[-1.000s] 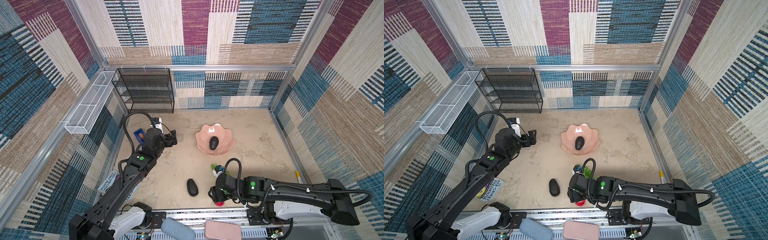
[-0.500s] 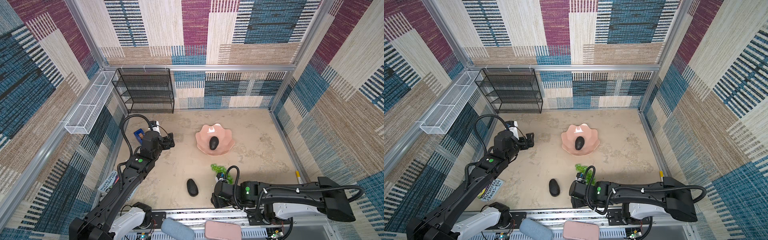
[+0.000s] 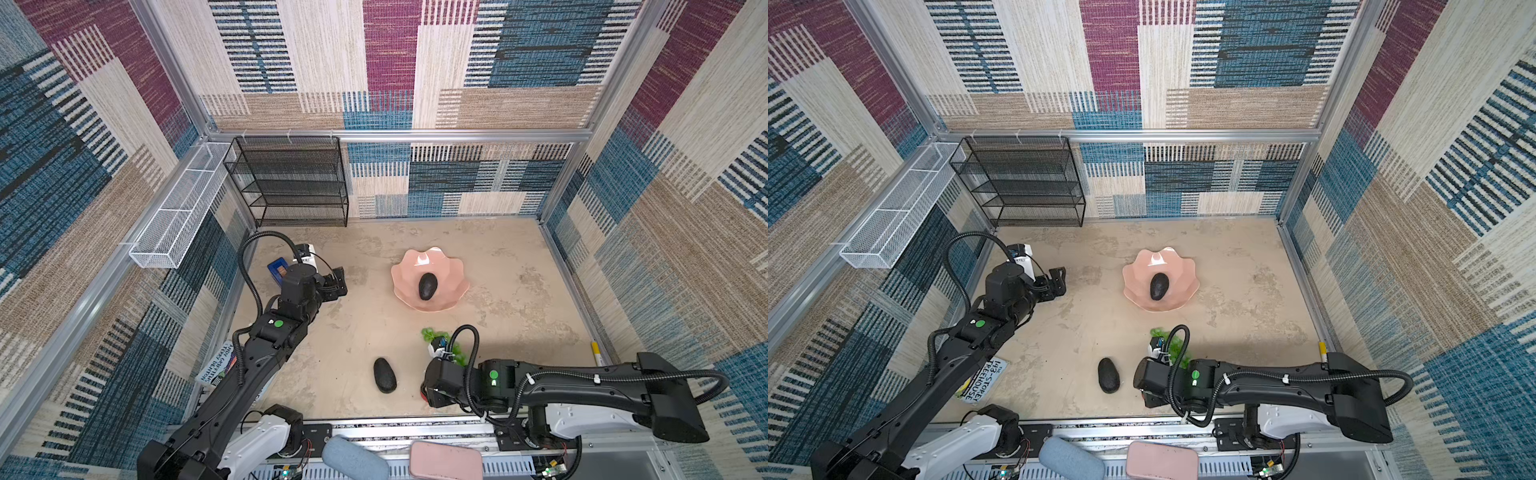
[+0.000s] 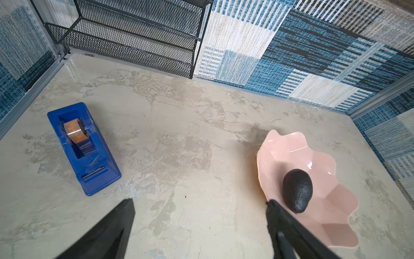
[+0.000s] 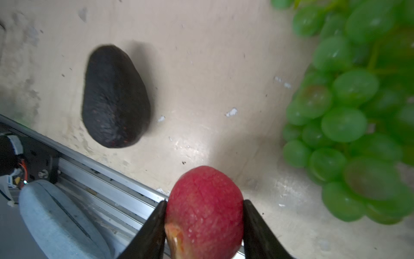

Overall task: Arrange fruit in a fruit bowl
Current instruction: Pick up the fruit from the bottom-center of the table, then place the fruit in the fruit bowl.

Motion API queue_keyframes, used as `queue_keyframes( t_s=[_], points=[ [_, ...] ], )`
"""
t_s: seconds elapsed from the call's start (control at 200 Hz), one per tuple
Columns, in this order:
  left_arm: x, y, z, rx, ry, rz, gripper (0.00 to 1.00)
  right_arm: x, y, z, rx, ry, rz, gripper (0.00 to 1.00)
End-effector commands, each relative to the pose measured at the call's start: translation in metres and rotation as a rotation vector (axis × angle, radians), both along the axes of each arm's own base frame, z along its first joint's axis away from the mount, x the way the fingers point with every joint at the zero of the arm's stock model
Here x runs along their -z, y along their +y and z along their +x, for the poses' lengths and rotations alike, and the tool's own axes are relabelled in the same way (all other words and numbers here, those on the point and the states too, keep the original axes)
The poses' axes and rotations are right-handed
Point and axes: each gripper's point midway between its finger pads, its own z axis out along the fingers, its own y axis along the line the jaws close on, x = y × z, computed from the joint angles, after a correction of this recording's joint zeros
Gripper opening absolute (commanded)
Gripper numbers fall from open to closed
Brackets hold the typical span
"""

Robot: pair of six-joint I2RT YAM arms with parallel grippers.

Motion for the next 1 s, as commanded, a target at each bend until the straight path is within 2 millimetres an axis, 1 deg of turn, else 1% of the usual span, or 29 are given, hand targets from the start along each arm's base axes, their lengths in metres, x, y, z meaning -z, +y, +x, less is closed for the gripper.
queue_keyframes(
  t_s=[0.0, 0.145, 0.24, 0.306, 0.366, 0.546, 0.656, 0.812, 0.902, 0.992],
  points=[
    [0.003, -0.001, 0.000, 0.000, 0.005, -0.033, 0.95, -0.028, -0.015, 0.039, 0.064, -0.157, -0.039, 0.47],
    [0.014, -0.003, -0.005, 0.007, 0.042, -0.053, 0.95, -0.075, -0.029, 0.096, 0.156, -0.339, 0.016, 0.48],
    [0.017, -0.004, -0.010, 0.018, 0.055, -0.066, 0.94, -0.101, -0.045, 0.137, 0.212, -0.446, 0.022, 0.48],
    [0.019, -0.005, -0.014, 0.028, 0.066, -0.074, 0.94, -0.112, -0.056, 0.162, 0.236, -0.511, 0.003, 0.48],
    [0.022, -0.006, -0.019, 0.036, 0.077, -0.084, 0.94, -0.116, -0.067, 0.184, 0.252, -0.548, -0.029, 0.48],
    [0.034, -0.013, -0.032, 0.083, 0.128, -0.116, 0.92, -0.113, -0.087, 0.244, 0.244, -0.605, -0.105, 0.48],
    [0.037, -0.022, -0.042, 0.139, 0.160, -0.139, 0.89, -0.102, -0.097, 0.273, 0.253, -0.602, -0.144, 0.48],
    [0.036, -0.037, -0.058, 0.237, 0.204, -0.190, 0.86, -0.078, -0.094, 0.299, 0.226, -0.578, -0.147, 0.48],
    [0.043, -0.040, -0.067, 0.264, 0.241, -0.195, 0.85, -0.065, -0.092, 0.312, 0.215, -0.559, -0.152, 0.48],
    [0.050, -0.041, -0.074, 0.275, 0.274, -0.194, 0.85, -0.054, -0.090, 0.320, 0.206, -0.541, -0.138, 0.48]
  ],
)
